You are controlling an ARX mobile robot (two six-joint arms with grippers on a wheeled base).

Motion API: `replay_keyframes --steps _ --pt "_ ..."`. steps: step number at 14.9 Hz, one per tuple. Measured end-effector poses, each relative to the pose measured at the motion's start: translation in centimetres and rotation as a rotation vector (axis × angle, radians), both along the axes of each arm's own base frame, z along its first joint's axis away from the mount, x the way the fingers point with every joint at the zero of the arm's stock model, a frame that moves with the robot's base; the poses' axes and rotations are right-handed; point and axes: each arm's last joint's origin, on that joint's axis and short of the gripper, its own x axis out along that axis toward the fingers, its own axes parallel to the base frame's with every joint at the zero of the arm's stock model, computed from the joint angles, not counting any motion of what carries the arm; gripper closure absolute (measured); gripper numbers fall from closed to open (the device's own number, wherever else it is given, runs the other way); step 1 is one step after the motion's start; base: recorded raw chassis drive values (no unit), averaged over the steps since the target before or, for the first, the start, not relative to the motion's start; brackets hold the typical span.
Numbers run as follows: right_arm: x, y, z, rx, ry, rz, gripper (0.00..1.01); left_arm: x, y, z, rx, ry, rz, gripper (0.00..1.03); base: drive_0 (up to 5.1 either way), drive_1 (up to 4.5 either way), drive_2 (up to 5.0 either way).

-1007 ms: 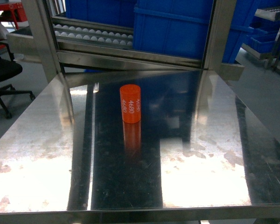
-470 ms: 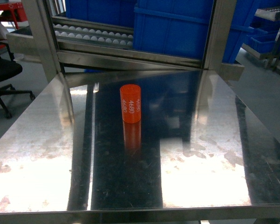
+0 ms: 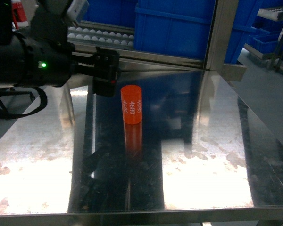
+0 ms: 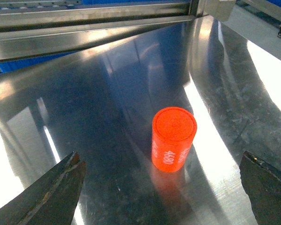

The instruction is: Pick capacitor and pack into box

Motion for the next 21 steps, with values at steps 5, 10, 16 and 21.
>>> replay_keyframes --steps 5,10,16,21 --pt "0.0 0.0 0.0 0.0 0.0 0.0 0.03 4.9 -2.2 -3.7 -0.009 0.094 -0.09 0.05 0.0 0.0 0.0" --pt "0.0 0.0 0.0 0.0 0.0 0.0 0.03 7.4 -3.8 -8.7 -0.029 0.155 -0.073 0.05 0.0 0.0 0.0" --pt "0.0 0.0 0.0 0.0 0.0 0.0 0.03 8.7 -4.6 -10.5 -0.056 0.162 -0.07 0.33 0.0 0.0 0.0" --pt "0.0 0.0 0.0 0.0 0.0 0.0 0.03 6.6 -2.2 -7.3 -0.101 0.126 0.048 0.57 0.0 0.0 0.0"
